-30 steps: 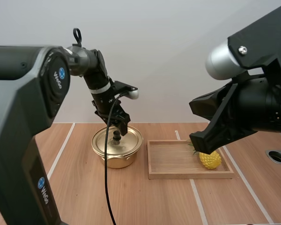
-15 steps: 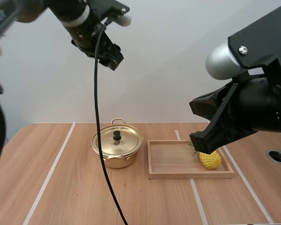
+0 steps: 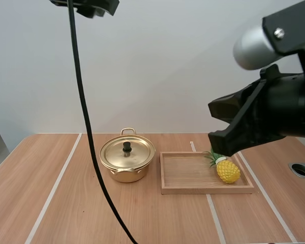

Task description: Open the pot, put the grape inside, and close it

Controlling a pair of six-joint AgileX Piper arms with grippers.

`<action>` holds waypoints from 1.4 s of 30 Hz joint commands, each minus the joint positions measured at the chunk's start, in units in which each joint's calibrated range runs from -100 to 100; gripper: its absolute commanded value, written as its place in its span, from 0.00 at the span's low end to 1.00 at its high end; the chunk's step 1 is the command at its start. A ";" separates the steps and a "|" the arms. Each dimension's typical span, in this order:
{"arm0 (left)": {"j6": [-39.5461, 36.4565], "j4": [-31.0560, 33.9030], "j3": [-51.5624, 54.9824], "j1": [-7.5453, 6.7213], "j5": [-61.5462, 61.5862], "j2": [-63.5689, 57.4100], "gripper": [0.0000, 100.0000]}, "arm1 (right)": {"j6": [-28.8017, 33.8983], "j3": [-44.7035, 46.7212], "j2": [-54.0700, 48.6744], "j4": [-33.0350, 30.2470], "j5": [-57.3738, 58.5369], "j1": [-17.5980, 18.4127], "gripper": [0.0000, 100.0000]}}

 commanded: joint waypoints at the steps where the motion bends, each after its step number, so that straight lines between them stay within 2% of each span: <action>1: -1.24 0.19 -0.39 -0.14 1.53 -4.04 0.36 | 1.32 -2.90 -0.49 0.00 0.00 -0.02 0.00; 3: -1.24 0.19 -0.39 -0.14 2.29 -6.51 0.03 | 1.89 -5.06 -0.49 0.00 0.00 -0.02 0.00; 4: -1.24 0.19 -0.39 -0.14 2.73 -7.86 0.00 | 2.26 -6.11 -0.49 0.00 0.00 -0.02 0.00; 10: -3.97 0.19 -0.39 -0.14 4.82 -15.73 0.00 | 2.24 -10.66 -0.62 0.66 0.00 -0.16 0.00; 15: -7.75 0.19 -0.39 -0.14 3.29 -23.21 0.00 | 2.24 -10.86 -3.96 0.65 0.00 -2.35 0.00; 20: -10.83 0.19 3.44 -0.14 -6.86 -31.07 0.00 | 2.37 -10.86 -10.81 -1.12 0.00 -5.06 0.00; 25: -13.01 0.90 11.87 -0.14 -18.05 -38.76 0.00 | 8.94 -10.86 -14.69 -7.89 -1.93 -6.78 0.00; 31: -20.70 8.85 23.96 -0.14 -28.99 -46.58 0.00 | 14.05 -9.21 -14.96 -14.41 -9.61 -7.67 0.00; 37: -29.52 18.37 37.73 -0.14 -39.50 -53.07 0.00 | 15.01 -0.58 -15.08 -14.53 -19.17 -7.75 0.00; 42: -31.89 19.60 47.95 0.01 -43.45 -55.13 0.00 | 15.54 6.56 -15.19 -14.72 -31.13 -8.81 0.00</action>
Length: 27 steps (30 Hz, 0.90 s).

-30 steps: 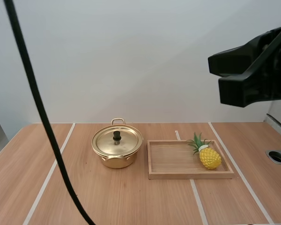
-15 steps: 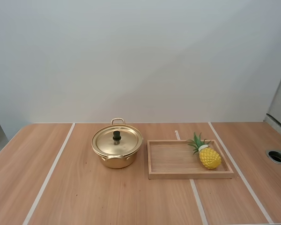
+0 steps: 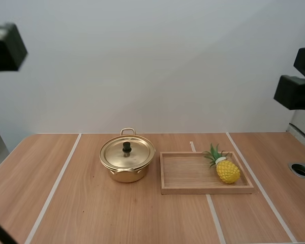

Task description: Open the pot, put the grape inside, and close it

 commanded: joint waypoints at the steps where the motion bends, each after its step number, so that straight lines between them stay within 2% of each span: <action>1: -1.67 1.46 6.36 0.14 -4.77 -1.18 0.00 | 0.64 4.05 -0.38 -0.69 -9.49 -1.03 0.00; 4: -2.92 1.82 10.46 0.98 -8.48 -2.80 0.00 | 0.86 6.95 -0.49 -0.83 -11.68 -1.93 0.00; 9: -6.70 2.02 18.06 2.21 -12.76 -3.66 0.00 | 5.61 14.58 -2.40 -4.36 -15.22 -3.42 0.00; 17: -7.09 2.27 29.12 2.06 -17.84 -3.66 0.00 | 18.58 27.82 -2.40 -13.33 -23.92 -5.79 0.00; 22: -9.67 2.27 33.83 2.06 -19.10 -3.66 0.00 | 18.54 37.56 -2.40 -13.71 -33.34 -5.89 0.00; 27: -7.76 2.71 38.32 1.92 -17.71 -3.66 0.00 | 18.44 44.60 -2.40 -14.21 -33.50 -5.89 0.00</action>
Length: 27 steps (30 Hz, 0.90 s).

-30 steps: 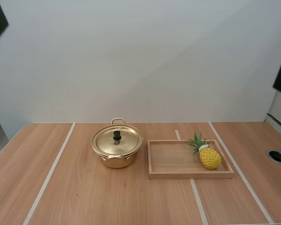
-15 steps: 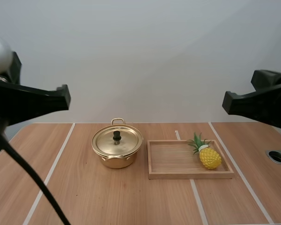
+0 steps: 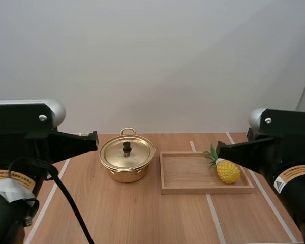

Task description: Open the pot, put the grape inside, and close it

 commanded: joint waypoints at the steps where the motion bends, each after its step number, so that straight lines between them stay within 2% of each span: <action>1: 0.58 0.43 4.06 -0.32 -2.06 -0.26 0.00 | 0.12 4.57 -0.40 -0.93 -1.80 -0.14 0.00; 5: 0.58 0.59 12.75 -0.61 -12.16 -0.26 0.00 | 0.12 10.99 -0.40 -1.58 -3.93 -0.14 0.00; 7: 0.58 0.59 16.26 -0.70 -16.30 -0.26 0.00 | 0.12 14.63 -0.40 -2.13 -10.03 -0.14 0.00; 10: 0.58 0.59 20.00 -0.83 -17.79 -0.26 0.00 | 0.12 19.01 -0.40 -2.13 -18.30 -0.14 0.00; 13: 0.21 0.59 21.24 -0.85 -17.79 -0.26 0.00 | 0.12 21.95 -0.40 -2.13 -21.18 -0.14 0.00; 23: -1.76 0.59 24.41 -0.85 -18.27 -0.26 0.00 | 0.12 21.95 -0.40 1.49 -20.04 -2.09 0.00; 27: -2.71 0.59 24.68 -0.85 -17.90 -0.26 0.00 | 0.01 21.95 -0.40 4.49 -11.73 -3.00 0.00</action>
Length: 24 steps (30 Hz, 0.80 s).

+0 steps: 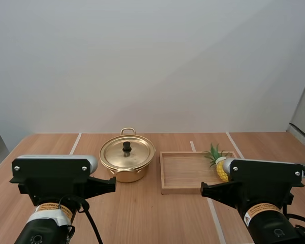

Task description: Open the pot, put the grape inside, and close it

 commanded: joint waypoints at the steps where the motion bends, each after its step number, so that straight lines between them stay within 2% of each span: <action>1: -2.10 0.46 0.54 -0.28 -1.35 -0.26 0.00 | -0.06 0.16 -0.40 3.64 8.05 -1.23 0.00; 8: -3.66 0.46 1.60 0.15 1.25 -0.26 0.00 | -0.18 0.16 -0.40 3.62 8.11 -1.23 0.00; 9: -3.66 -0.07 1.60 0.15 6.65 -0.26 0.00 | -0.18 0.16 -0.40 3.62 7.95 -1.23 0.00; 12: -3.81 0.10 1.60 0.15 10.51 -0.26 0.00 | -0.18 0.16 -0.40 3.62 7.95 -1.23 0.00; 24: -2.51 0.10 1.60 -0.02 10.51 -0.26 0.00 | -0.18 0.16 -0.40 3.62 7.81 -2.51 0.00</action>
